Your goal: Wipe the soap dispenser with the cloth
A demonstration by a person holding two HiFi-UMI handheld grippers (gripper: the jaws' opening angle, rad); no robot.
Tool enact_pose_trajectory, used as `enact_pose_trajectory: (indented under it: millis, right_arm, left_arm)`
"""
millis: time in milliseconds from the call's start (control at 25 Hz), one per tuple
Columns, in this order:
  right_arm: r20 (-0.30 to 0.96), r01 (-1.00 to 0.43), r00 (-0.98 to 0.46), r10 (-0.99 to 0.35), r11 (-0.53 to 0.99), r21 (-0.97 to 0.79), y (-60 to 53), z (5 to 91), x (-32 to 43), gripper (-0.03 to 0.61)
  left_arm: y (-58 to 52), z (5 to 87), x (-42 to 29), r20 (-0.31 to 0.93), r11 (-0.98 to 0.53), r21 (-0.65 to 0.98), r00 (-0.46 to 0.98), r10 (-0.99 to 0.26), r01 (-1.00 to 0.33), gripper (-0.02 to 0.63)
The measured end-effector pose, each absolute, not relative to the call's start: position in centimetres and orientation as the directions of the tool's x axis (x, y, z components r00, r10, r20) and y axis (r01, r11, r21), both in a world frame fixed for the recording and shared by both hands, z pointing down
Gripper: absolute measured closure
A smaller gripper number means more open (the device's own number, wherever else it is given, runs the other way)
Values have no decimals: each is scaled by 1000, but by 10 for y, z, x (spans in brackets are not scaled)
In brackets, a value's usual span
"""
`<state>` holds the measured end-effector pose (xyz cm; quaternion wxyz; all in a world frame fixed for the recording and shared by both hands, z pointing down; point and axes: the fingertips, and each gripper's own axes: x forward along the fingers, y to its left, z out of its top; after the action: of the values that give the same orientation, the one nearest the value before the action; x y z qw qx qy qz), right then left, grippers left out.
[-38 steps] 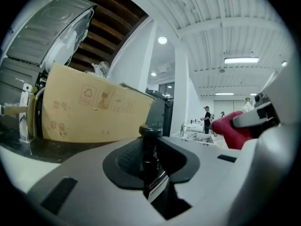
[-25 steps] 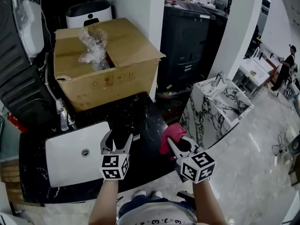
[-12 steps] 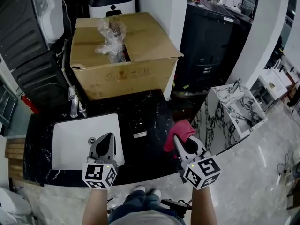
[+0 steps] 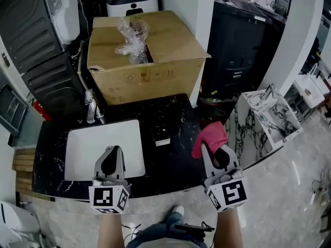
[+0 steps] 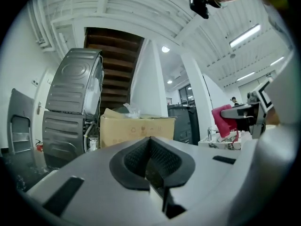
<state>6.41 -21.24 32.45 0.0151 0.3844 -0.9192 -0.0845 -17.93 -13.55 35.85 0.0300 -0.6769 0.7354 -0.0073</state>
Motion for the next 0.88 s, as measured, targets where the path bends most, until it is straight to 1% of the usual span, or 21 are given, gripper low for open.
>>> enact_pose_trajectory:
  millis: [160, 440, 680, 880]
  right_arm:
    - [-55, -723, -683, -728, 664, 191, -186, 309, 65, 528]
    - [-64, -751, -645, -761, 617, 234, -128, 299, 64, 528]
    - [-48, -770, -599, -799, 558, 310, -88, 294, 70, 528]
    - [-55, -765, -598, -800, 549, 336, -56, 280, 79, 531]
  left_arm:
    - [-122, 347, -177, -79, 69, -90, -62, -995, -993, 601]
    - [-78, 320, -164, -153, 11, -193, 19, -988, -981, 601]
    - [-47, 310, -151, -176, -31, -205, 68, -982, -978, 601]
    - [-19, 303, -139, -193, -22, -183, 58, -979, -983, 601]
